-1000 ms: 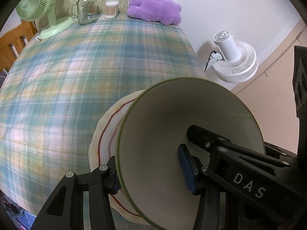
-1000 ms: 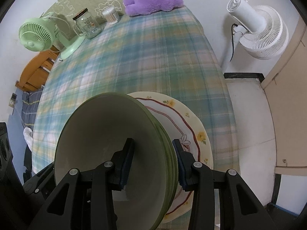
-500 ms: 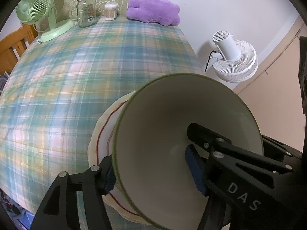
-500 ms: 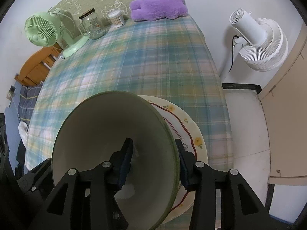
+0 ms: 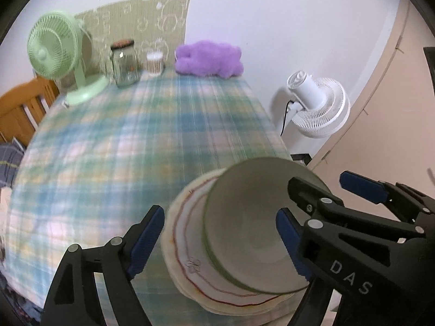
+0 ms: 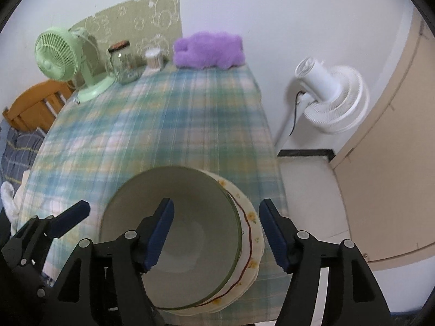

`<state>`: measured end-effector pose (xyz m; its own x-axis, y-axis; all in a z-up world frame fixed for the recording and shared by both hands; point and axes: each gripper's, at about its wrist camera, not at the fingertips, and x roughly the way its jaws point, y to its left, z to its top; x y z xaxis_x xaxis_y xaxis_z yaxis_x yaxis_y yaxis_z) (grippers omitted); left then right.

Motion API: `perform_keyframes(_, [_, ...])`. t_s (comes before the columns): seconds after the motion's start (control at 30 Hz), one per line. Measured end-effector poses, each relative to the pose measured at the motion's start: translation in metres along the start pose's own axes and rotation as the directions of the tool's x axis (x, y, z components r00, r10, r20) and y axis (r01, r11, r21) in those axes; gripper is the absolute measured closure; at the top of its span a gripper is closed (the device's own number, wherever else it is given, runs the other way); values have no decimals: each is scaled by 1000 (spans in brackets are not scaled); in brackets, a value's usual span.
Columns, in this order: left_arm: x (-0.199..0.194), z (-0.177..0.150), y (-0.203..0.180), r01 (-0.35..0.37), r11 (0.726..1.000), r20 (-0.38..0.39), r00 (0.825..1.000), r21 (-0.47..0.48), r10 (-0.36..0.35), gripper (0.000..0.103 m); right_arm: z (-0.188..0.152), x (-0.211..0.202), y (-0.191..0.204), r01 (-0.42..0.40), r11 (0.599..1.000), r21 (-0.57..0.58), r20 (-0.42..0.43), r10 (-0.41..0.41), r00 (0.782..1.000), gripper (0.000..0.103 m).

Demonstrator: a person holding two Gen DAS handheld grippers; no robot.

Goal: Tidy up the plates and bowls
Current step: 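Lower the nested bowls onto the red-rimmed plates and open both grippers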

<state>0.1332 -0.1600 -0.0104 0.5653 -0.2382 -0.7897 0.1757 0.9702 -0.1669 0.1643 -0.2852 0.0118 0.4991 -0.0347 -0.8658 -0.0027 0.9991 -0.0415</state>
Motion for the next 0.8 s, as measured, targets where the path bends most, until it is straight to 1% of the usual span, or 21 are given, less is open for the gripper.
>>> perform_keyframes(0.07, [-10, 2, 7, 5, 1000, 23, 1000, 9, -6, 15, 0, -11, 6, 21, 1000, 9, 27, -22, 999, 34])
perform_keyframes(0.2, [-27, 2, 32, 3, 1000, 61, 998, 12, -3, 12, 1, -27, 23, 19, 999, 41, 73, -22, 997, 34])
perform_keyframes(0.4, [-49, -4, 83, -43, 999, 116, 992, 18, 41, 9, -5, -43, 65, 12, 996, 91, 130, -24, 991, 34])
perform_keyframes(0.57, [-60, -17, 131, -90, 995, 185, 980, 49, 80, 8, -19, -47, 102, 14, 993, 119, 206, -39, 978, 34])
perform_keyframes(0.67, [-63, -30, 158, -108, 993, 220, 971, 38, 97, 8, -32, -44, 119, 5, 988, 152, 252, -43, 967, 34])
perform_keyframes(0.7, [-64, -35, 166, -115, 993, 229, 968, 31, 105, 8, -37, -42, 126, 11, 989, 149, 268, -51, 962, 34])
perform_keyframes(0.8, [-65, -51, 187, -145, 989, 245, 959, -3, 141, 8, -51, -34, 143, 32, 995, 99, 283, -59, 957, 34])
